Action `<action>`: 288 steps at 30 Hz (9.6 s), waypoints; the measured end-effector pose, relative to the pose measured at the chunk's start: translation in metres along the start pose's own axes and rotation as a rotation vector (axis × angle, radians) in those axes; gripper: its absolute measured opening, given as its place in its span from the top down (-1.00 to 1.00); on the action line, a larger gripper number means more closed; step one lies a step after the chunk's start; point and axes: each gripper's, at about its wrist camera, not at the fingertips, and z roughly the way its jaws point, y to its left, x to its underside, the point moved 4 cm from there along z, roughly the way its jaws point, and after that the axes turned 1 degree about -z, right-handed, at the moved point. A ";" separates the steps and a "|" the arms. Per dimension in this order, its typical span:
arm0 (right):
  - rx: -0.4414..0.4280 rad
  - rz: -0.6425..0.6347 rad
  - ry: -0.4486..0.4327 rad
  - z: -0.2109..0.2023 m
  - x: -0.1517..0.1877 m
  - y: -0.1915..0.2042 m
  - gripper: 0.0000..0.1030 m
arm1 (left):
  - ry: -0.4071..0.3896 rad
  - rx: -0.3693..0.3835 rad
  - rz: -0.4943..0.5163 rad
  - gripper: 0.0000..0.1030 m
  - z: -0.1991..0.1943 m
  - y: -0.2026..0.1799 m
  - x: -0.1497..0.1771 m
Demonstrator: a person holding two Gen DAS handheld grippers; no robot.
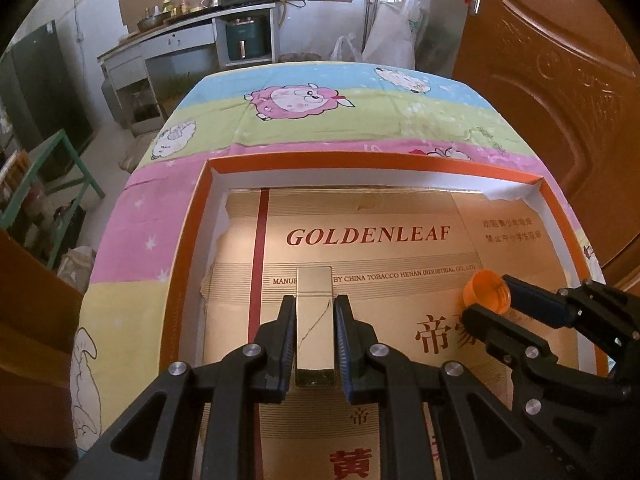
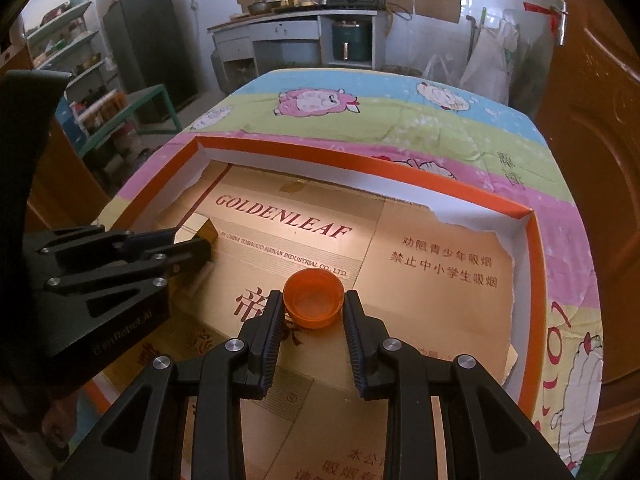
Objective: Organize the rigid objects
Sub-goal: 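Carry the wooden block and orange cap into the tray with both grippers, then open the left gripper releasing the block while the right gripper releases the orange cap, then move both tools back toward the remaining items on the table, then grasp the blue cap with the left gripper while the right gripper grasps the glitter tube, then carry the blue cap and glitter tube over the tray with both grippers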
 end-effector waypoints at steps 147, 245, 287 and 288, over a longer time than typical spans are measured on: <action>0.025 0.182 -0.001 -0.128 0.198 0.100 0.41 | -0.212 0.397 0.083 0.41 -0.156 -0.002 0.266; -0.014 0.230 -0.256 -0.170 0.069 -0.013 0.59 | -0.308 0.352 0.069 0.41 -0.145 -0.039 0.049; -0.035 0.231 -0.101 -0.035 0.000 -0.074 0.64 | -0.092 0.282 0.021 0.41 -0.007 -0.043 -0.028; -0.036 0.232 -0.098 -0.033 0.000 -0.074 0.64 | -0.089 0.273 0.024 0.41 -0.006 -0.043 -0.029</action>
